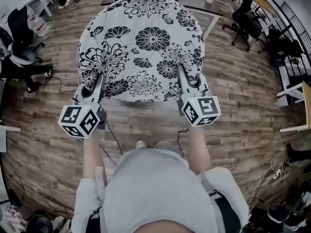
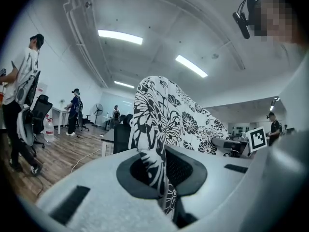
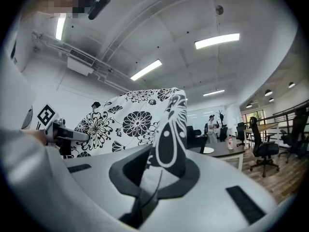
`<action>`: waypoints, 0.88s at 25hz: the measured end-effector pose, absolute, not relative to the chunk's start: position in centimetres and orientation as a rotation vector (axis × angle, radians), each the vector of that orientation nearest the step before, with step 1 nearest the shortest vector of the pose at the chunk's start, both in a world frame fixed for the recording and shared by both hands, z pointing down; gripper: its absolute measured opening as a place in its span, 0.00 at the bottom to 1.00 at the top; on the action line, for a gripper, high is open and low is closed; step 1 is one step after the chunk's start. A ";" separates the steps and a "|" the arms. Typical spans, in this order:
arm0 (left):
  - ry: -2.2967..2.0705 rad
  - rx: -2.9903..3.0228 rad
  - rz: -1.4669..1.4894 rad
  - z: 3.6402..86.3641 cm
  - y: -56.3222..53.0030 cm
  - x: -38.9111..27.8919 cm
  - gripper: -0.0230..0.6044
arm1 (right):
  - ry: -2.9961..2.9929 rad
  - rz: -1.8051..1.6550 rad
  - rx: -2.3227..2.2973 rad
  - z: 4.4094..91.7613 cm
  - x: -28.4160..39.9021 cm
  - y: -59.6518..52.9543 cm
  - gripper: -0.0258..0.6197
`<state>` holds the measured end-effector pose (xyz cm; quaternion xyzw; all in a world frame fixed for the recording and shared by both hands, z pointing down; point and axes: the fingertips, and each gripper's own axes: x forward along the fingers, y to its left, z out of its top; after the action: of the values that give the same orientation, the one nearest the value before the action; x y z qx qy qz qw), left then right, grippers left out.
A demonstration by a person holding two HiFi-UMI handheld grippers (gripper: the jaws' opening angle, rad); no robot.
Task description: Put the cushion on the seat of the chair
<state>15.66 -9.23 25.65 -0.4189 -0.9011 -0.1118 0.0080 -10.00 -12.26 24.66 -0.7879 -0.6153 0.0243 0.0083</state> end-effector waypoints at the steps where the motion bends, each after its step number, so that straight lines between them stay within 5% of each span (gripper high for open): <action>1: -2.816 -1.309 -0.346 25.7 -9.0 15.8 0.06 | -1.923 0.077 -2.461 24.7 -9.9 -12.2 0.07; 16: -2.776 -1.369 -0.384 26.5 -8.4 15.5 0.06 | -1.839 0.060 -2.492 25.6 -10.2 -11.0 0.07; 22: -2.707 -1.352 -0.488 30.9 9.8 14.8 0.06 | -1.783 -0.027 -2.437 29.8 -10.9 7.7 0.07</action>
<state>14.82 9.77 30.88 -0.4409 -0.8825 -0.1593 0.0383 -10.86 7.74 29.84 -0.8055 -0.5894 -0.0088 0.0611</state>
